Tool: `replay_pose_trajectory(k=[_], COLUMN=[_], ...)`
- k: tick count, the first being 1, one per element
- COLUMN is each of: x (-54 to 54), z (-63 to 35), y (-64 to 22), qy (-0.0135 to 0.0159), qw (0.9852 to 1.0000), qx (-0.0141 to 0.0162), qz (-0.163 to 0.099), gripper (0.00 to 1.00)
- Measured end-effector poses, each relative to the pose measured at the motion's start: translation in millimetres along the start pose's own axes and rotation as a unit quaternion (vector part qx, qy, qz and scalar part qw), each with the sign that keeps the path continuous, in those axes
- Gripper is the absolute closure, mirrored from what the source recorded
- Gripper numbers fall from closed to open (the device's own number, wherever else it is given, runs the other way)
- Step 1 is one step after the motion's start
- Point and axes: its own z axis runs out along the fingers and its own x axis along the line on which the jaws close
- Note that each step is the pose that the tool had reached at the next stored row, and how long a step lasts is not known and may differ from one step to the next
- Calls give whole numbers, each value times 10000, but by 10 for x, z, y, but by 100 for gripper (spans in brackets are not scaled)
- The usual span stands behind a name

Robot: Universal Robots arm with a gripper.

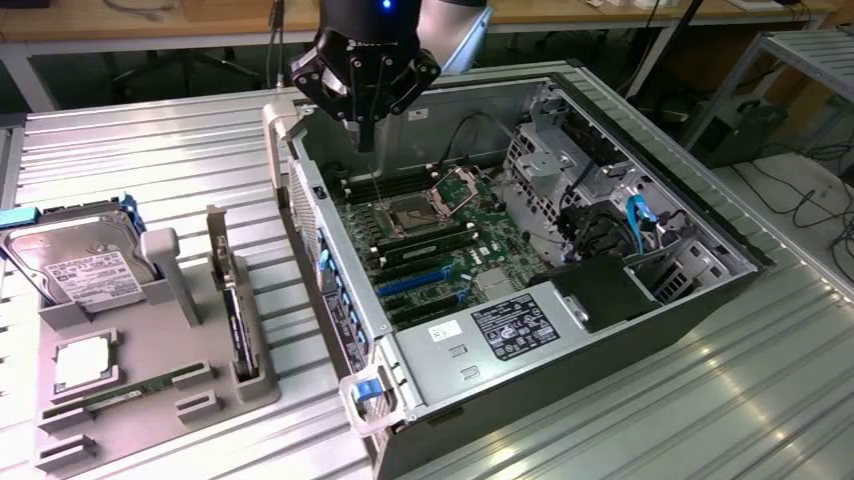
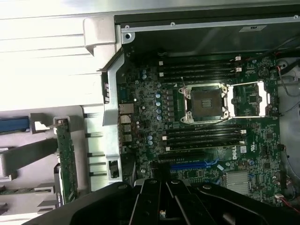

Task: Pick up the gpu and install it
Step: 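Reach for the gpu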

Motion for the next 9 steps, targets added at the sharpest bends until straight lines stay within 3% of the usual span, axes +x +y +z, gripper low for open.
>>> replay_pose_trajectory(k=[9], x=[155], z=[-5], y=[-20], qy=[0], qw=[10000], qx=[0], qz=[0], gripper=[89])
